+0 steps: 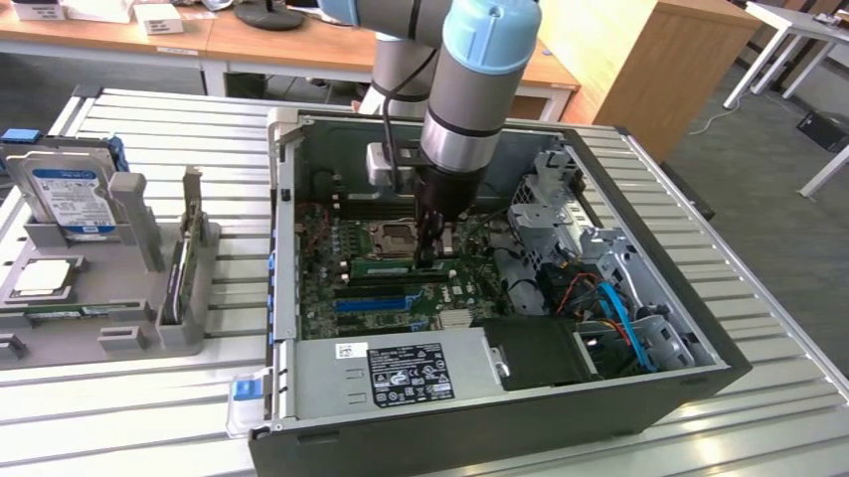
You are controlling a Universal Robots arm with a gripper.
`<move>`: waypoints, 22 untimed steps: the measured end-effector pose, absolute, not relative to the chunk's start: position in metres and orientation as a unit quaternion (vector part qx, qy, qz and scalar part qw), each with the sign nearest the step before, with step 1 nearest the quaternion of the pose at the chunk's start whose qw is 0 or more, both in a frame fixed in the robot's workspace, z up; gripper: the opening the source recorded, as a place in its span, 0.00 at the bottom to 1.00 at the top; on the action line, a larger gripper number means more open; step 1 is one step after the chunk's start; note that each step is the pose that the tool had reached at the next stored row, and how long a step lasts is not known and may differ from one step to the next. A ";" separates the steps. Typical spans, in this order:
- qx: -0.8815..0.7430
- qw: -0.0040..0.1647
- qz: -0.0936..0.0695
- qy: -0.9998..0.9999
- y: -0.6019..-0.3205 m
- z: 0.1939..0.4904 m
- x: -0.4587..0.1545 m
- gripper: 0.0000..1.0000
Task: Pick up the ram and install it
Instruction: 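Insert the ram into the slot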
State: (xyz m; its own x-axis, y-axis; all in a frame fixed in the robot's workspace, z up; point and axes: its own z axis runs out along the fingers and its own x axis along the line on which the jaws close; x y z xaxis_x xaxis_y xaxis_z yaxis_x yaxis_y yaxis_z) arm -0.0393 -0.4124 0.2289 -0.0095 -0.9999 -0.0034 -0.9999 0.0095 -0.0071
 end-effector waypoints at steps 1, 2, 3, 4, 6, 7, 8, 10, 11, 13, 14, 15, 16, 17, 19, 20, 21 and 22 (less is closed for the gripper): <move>-0.704 0.004 -0.001 0.710 -0.412 0.229 -0.039 0.12; -0.704 0.004 -0.001 0.710 -0.412 0.228 -0.039 0.12; -0.704 0.004 -0.001 0.710 -0.412 0.228 -0.039 0.12; -0.704 0.003 -0.001 0.710 -0.412 0.228 -0.039 0.12; -0.704 0.004 -0.001 0.710 -0.412 0.228 -0.039 0.12; -0.704 0.004 -0.001 0.710 -0.412 0.227 -0.039 0.12; -0.704 0.004 -0.001 0.710 -0.412 0.227 -0.039 0.12; -0.704 0.004 -0.001 0.710 -0.412 0.226 -0.039 0.12; -0.704 0.004 -0.001 0.710 -0.412 0.225 -0.039 0.12; -0.704 0.004 -0.001 0.710 -0.412 0.224 -0.039 0.12; -0.704 0.004 -0.001 0.710 -0.412 0.224 -0.039 0.12; -0.704 0.004 -0.001 0.710 -0.412 0.224 -0.039 0.12; -0.704 0.004 -0.001 0.710 -0.412 0.224 -0.039 0.12; -0.704 0.004 -0.001 0.710 -0.412 0.224 -0.039 0.12; -0.704 0.004 -0.001 0.710 -0.412 0.224 -0.039 0.12; -0.704 0.004 -0.001 0.710 -0.412 0.224 -0.039 0.12; -0.704 0.004 -0.001 0.710 -0.412 0.224 -0.039 0.13; -0.704 0.004 -0.001 0.710 -0.412 0.224 -0.039 0.18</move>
